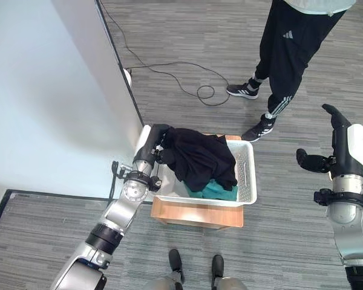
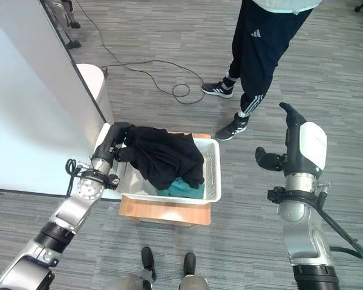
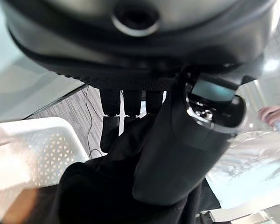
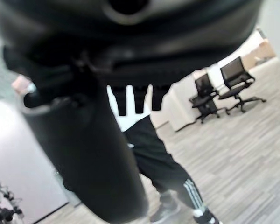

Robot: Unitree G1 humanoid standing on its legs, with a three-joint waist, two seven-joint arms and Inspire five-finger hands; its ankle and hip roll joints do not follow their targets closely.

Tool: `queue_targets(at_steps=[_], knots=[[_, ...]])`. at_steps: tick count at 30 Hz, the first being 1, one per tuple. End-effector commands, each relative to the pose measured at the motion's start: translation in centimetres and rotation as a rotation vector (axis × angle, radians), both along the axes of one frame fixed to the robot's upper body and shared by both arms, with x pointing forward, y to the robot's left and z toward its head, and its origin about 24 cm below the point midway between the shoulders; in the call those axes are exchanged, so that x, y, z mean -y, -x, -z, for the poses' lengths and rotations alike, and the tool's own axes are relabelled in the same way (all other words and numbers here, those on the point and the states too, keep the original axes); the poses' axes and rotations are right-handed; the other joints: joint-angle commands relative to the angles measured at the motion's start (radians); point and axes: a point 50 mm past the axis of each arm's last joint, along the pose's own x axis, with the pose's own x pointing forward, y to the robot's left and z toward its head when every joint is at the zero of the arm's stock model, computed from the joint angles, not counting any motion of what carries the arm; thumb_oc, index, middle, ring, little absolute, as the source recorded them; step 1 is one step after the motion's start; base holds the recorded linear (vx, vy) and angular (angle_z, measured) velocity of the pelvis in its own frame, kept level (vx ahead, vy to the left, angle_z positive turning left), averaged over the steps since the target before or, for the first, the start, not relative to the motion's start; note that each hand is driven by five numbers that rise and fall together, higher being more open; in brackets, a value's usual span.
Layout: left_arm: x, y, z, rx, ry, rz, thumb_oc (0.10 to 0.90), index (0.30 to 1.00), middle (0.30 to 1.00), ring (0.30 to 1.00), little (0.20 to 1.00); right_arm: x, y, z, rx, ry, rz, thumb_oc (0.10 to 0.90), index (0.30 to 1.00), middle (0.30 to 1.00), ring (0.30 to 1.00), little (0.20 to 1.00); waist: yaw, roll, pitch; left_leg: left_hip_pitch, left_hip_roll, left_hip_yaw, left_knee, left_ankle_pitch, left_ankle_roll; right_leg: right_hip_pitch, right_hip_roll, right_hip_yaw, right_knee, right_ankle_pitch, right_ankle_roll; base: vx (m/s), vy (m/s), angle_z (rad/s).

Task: Pick up bed clothes into laundry basket.

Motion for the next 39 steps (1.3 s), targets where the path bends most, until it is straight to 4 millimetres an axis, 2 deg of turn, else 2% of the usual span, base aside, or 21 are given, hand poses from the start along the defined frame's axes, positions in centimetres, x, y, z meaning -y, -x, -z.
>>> queue_targets(at_steps=[1,4,5,6,9,10,12,13,16,17,19,21,24,27,28,30,31,32,34,36,39], knots=[[2.8,-0.2,-4.1,0.19,0.112,0.165,0.4,0.3,0.3,0.3,0.3,-0.3,0.7,-4.1,0.218,0.09,-0.011,0.8,0.9,0.9,0.9,0.9,0.036,-0.005,-0.116,0.039,0.112,0.014,0.002,-0.106,-0.098,0.05,-0.065,-0.04,0.005,-0.068,0.091,-0.01,-0.051,0.08],[3.9,0.0,-3.7,0.166,0.11,0.217,0.4,0.3,0.3,0.3,0.3,-0.9,0.6,-4.1,0.223,0.088,-0.031,0.8,0.9,0.9,0.9,0.9,0.031,-0.002,-0.115,0.041,0.113,0.013,0.002,-0.105,-0.099,0.052,-0.063,-0.039,0.005,-0.07,0.089,0.0,-0.025,0.03],[4.6,0.1,-3.5,0.153,0.107,0.245,0.574,0.561,0.561,0.561,0.561,-1.0,0.5,-4.2,0.232,0.086,-0.037,0.8,0.9,0.9,0.9,0.9,0.029,0.0,-0.113,0.042,0.113,0.013,0.002,-0.105,-0.099,0.054,-0.062,-0.038,0.005,-0.071,0.088,0.0,-0.03,0.0],[5.3,0.2,-3.4,0.146,0.106,0.274,0.8,0.9,0.9,0.9,0.9,-1.3,0.4,-4.3,0.235,0.086,-0.049,0.8,0.9,0.9,0.9,0.9,0.025,0.002,-0.113,0.043,0.113,0.014,0.002,-0.105,-0.099,0.054,-0.062,-0.036,0.005,-0.072,0.087,-0.01,-0.048,-0.01],[7.4,0.2,-3.3,0.135,0.082,0.344,0.8,0.9,0.9,0.9,0.9,-2.2,0.0,-4.0,0.235,0.079,-0.078,0.8,0.9,0.9,0.9,0.9,0.015,0.008,-0.109,0.046,0.114,0.014,0.002,-0.105,-0.1,0.055,-0.059,-0.032,0.005,-0.074,0.084,-0.01,-0.055,-0.01],[9.1,0.0,-3.7,0.137,0.08,0.39,0.8,0.9,0.9,0.9,0.9,-3.0,-0.3,-4.1,0.246,0.078,-0.104,0.8,0.9,0.9,0.9,0.9,0.003,0.016,-0.106,0.047,0.116,0.017,0.002,-0.103,-0.101,0.056,-0.058,-0.029,0.005,-0.077,0.082,-0.01,-0.056,-0.01],[10.9,0.0,-4.4,0.154,0.065,0.436,0.8,0.9,0.9,0.9,0.9,-3.9,-0.7,-4.1,0.249,0.082,-0.141,0.8,0.9,0.9,0.9,0.9,-0.011,0.024,-0.104,0.049,0.117,0.021,0.002,-0.103,-0.102,0.056,-0.058,-0.023,0.005,-0.078,0.081,0.0,-0.047,0.0],[11.0,-0.1,-4.4,0.156,0.065,0.436,0.8,0.9,0.9,0.9,0.9,-3.9,-0.8,-4.2,0.251,0.083,-0.141,0.8,0.9,0.9,0.9,0.9,-0.011,0.025,-0.102,0.049,0.118,0.021,0.002,-0.103,-0.102,0.056,-0.057,-0.023,0.005,-0.078,0.081,0.0,0.0,0.0],[14.0,-0.4,-6.6,0.236,0.004,0.482,0.8,0.9,0.9,0.9,0.9,-5.2,-1.4,-4.1,0.249,0.082,-0.202,0.8,0.9,0.9,0.9,0.9,-0.042,0.045,-0.1,0.053,0.121,0.034,0.002,-0.101,-0.104,0.051,-0.058,-0.01,0.005,-0.079,0.083,0.01,-0.025,-0.06],[14.0,-0.4,-6.7,0.239,0.005,0.48,0.8,0.9,0.9,0.9,0.9,-5.2,-1.5,-4.2,0.251,0.084,-0.202,0.8,0.9,0.9,0.9,0.9,-0.041,0.047,-0.098,0.052,0.121,0.035,0.002,-0.101,-0.104,0.05,-0.058,-0.009,0.005,-0.078,0.083,0.01,-0.007,-0.04],[15.1,-1.0,-8.8,0.326,-0.034,0.448,0.8,0.9,0.9,0.9,0.9,-5.9,-1.9,-4.7,0.273,0.101,-0.23,0.8,0.9,0.9,0.9,0.9,-0.064,0.065,-0.097,0.055,0.124,0.053,0.002,-0.101,-0.101,0.038,-0.059,0.01,0.005,-0.073,0.087,0.01,0.014,-0.17],[15.2,-1.2,-9.3,0.347,-0.047,0.433,0.8,0.9,0.9,0.9,0.9,-6.0,-1.9,-4.9,0.281,0.102,-0.241,0.8,0.9,0.9,0.9,0.9,-0.069,0.069,-0.098,0.057,0.126,0.059,0.002,-0.101,-0.102,0.035,-0.059,0.016,0.005,-0.072,0.087,0.01,0.004,-0.28],[14.6,-2.1,-10.2,0.391,-0.085,0.363,0.8,0.9,0.9,0.9,0.9,-6.3,-1.9,-5.3,0.297,0.11,-0.262,0.8,0.9,0.9,0.9,0.9,-0.078,0.076,-0.102,0.062,0.13,0.074,0.002,-0.101,-0.104,0.029,-0.058,0.028,0.005,-0.069,0.087,0.02,-0.011,-0.21],[13.0,-3.1,-11.4,0.437,-0.127,0.282,0.8,0.9,0.9,0.9,0.9,-6.3,-1.8,-5.7,0.31,0.123,-0.274,0.8,0.9,0.9,0.9,0.9,-0.079,0.076,-0.108,0.065,0.135,0.081,0.002,-0.099,-0.108,0.029,-0.056,0.026,0.005,-0.069,0.087,0.01,-0.031,-0.09],[11.8,-3.8,-12.7,0.495,-0.185,0.227,0.8,0.9,0.9,0.9,0.9,-6.2,-1.8,-6.1,0.324,0.127,-0.281,0.8,0.9,0.9,0.9,0.9,-0.075,0.075,-0.114,0.065,0.138,0.08,0.002,-0.096,-0.112,0.032,-0.054,0.022,0.005,-0.069,0.086,0.02,-0.028,-0.05],[10.4,-4.6,-13.5,0.532,-0.265,0.154,0.8,0.9,0.9,0.9,0.9,-6.3,-1.9,-6.6,0.337,0.129,-0.293,0.8,0.9,0.9,0.9,0.9,-0.069,0.076,-0.12,0.064,0.14,0.077,0.002,-0.094,-0.115,0.035,-0.052,0.018,0.005,-0.07,0.086,0.01,-0.015,-0.02],[10.4,-4.6,-13.6,0.533,-0.267,0.153,0.8,0.9,0.9,0.9,0.9,-6.3,-1.9,-6.6,0.339,0.129,-0.294,0.8,0.9,0.9,0.9,0.9,-0.071,0.076,-0.119,0.063,0.14,0.077,0.002,-0.094,-0.115,0.034,-0.052,0.018,0.005,-0.071,0.086,0.0,0.0,0.0],[8.9,-5.6,-14.0,0.545,-0.349,0.08,0.8,0.9,0.9,0.9,0.9,-6.4,-2.0,-7.2,0.356,0.13,-0.309,0.8,0.9,0.9,0.9,0.9,-0.066,0.075,-0.124,0.061,0.142,0.073,0.002,-0.09,-0.117,0.035,-0.049,0.013,0.005,-0.07,0.086,0.01,-0.005,0.03],[8.1,-6.1,-14.1,0.54,-0.387,0.045,0.8,0.9,0.9,0.9,0.9,-6.5,-2.0,-7.3,0.354,0.132,-0.319,0.8,0.9,0.9,0.9,0.9,-0.066,0.073,-0.124,0.059,0.143,0.071,0.002,-0.089,-0.119,0.036,-0.047,0.01,0.005,-0.071,0.085,0.01,-0.002,0.05],[5.8,-7.3,-14.0,0.497,-0.457,-0.035,0.8,0.9,0.9,0.9,0.9,-6.3,-2.1,-7.2,0.328,0.14,-0.326,0.8,0.9,0.9,0.9,0.9,-0.06,0.062,-0.125,0.053,0.145,0.069,0.002,-0.084,-0.122,0.036,-0.042,-0.005,0.005,-0.068,0.085,0.01,0.005,0.02],[4.4,-7.9,-14.1,0.48,-0.504,-0.078,0.8,0.9,0.9,0.9,0.9,-5.8,-1.9,-6.8,0.296,0.15,-0.313,0.8,0.9,0.9,0.9,0.9,-0.061,0.052,-0.124,0.046,0.149,0.069,0.002,-0.082,-0.125,0.032,-0.039,-0.016,0.005,-0.065,0.087,0.0,0.0,0.0]])
